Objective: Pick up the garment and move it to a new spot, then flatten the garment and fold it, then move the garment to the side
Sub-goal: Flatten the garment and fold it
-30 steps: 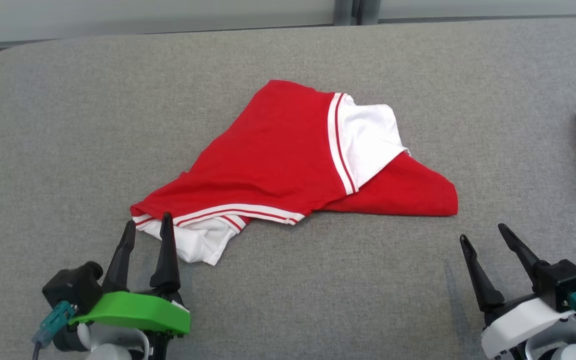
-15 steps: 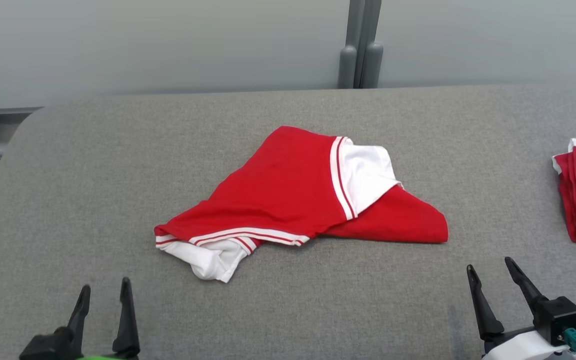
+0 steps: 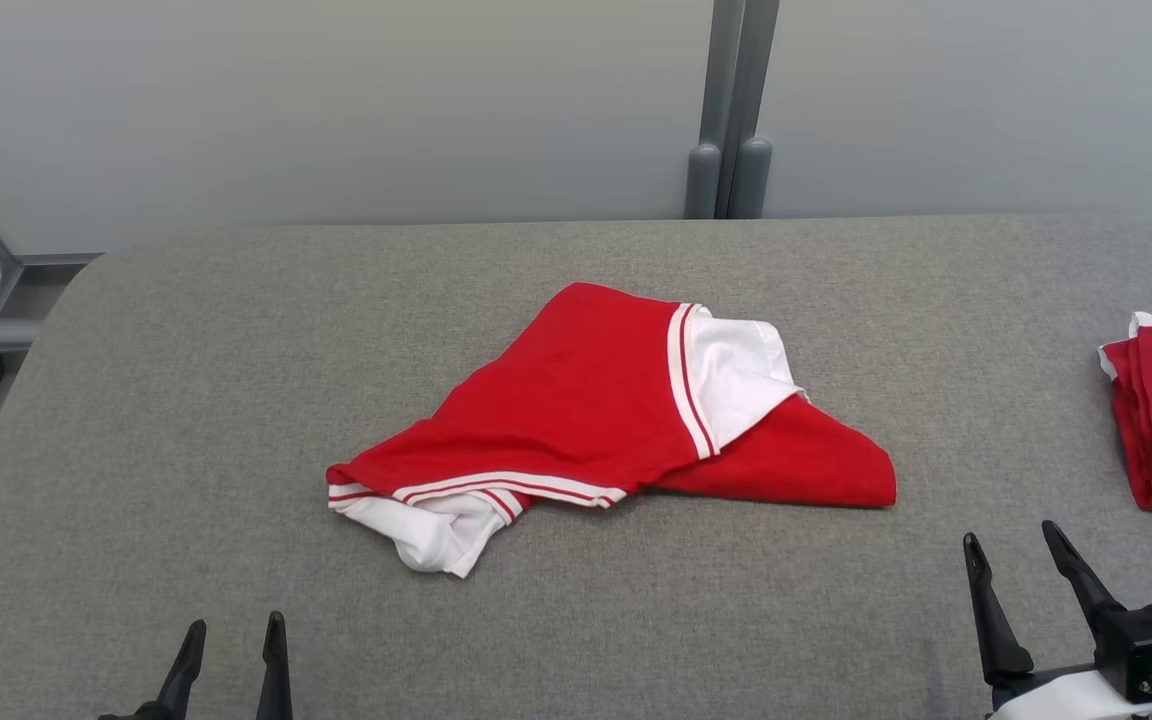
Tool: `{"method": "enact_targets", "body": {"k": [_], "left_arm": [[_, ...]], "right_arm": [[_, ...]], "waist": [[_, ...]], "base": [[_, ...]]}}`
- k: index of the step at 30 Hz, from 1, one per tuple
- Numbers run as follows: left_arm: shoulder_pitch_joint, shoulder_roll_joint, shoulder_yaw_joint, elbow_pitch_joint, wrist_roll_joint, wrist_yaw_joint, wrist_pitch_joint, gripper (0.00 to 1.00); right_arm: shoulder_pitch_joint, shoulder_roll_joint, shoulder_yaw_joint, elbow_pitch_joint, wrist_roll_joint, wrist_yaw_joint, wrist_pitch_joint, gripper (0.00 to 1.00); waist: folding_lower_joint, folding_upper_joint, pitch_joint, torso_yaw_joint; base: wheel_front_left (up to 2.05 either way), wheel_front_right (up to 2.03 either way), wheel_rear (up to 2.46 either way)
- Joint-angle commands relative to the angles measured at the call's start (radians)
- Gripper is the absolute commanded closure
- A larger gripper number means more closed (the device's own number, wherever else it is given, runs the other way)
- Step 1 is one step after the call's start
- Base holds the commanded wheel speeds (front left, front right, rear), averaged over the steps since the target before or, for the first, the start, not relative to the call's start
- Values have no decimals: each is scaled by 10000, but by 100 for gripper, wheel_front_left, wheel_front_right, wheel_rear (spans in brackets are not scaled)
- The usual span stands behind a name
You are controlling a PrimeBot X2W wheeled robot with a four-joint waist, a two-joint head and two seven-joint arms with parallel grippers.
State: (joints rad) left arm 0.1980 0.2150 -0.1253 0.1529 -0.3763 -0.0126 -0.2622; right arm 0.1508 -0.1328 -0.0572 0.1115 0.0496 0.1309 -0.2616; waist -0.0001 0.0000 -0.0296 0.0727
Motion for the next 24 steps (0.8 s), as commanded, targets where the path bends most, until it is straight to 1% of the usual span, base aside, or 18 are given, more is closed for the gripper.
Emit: {"method": "enact_targets", "body": {"k": [1,5,7,8,10,13,14,15,16,17,20,21,24], "left_arm": [[27,-95,106,45,121,-107,-31,0],[-206,-376,316,251,323,-396,-31,0],[-365,-503,367,380,414,-530,-31,0],[-426,-564,322,526,420,-586,-30,0],[-674,-689,150,874,352,-731,-30,0],[-1355,-815,-54,1455,143,-877,54,0],[-1626,-899,-110,1641,-2,-927,117,0],[-1626,-899,-110,1641,-2,-927,117,0],[-2140,-1045,-277,2059,-332,-1015,408,0],[-2140,-1045,-277,2059,-332,-1015,408,0],[-2972,-1218,-366,2566,-1059,-1093,925,0],[-3628,-1316,-433,3030,-1490,-1119,1364,0],[-4140,-1345,-484,3488,-1645,-1123,1630,0]], "right_arm": [[-33,-21,-26,44,-104,-3,-45,0],[-202,-15,42,454,-165,-3,-47,0],[-377,-137,287,939,-292,-3,-43,0],[-538,-252,509,1142,-392,-3,-41,0],[-916,-332,569,1588,-386,-6,-40,0],[-1601,-470,656,2291,-540,-6,-40,0],[-1921,-526,669,2467,-614,-6,-40,0],[-1921,-526,669,2467,-614,-6,-40,0],[-2493,-612,597,2919,-730,-6,15,0],[-2493,-612,597,2919,-730,-6,15,0],[-3302,-696,507,3585,-846,-6,43,0],[-4039,-692,604,4251,-848,-6,85,0],[-4536,-588,943,4966,-845,-6,75,0]], "waist": [[1,0,14,-5],[1,0,53,-34],[1,0,113,-66],[1,0,159,-68],[1,0,270,-19],[1,0,731,75],[1,0,929,102],[1,0,929,102],[1,0,1329,155],[1,0,1329,155],[1,0,1832,279],[1,0,2283,371],[1,0,2537,446]], "base": [[0,0,0],[0,0,0],[0,0,0],[0,0,0],[0,0,0],[0,0,0],[0,0,0],[0,0,0],[0,0,0],[0,0,0],[0,0,0],[0,0,0],[0,0,0]]}}
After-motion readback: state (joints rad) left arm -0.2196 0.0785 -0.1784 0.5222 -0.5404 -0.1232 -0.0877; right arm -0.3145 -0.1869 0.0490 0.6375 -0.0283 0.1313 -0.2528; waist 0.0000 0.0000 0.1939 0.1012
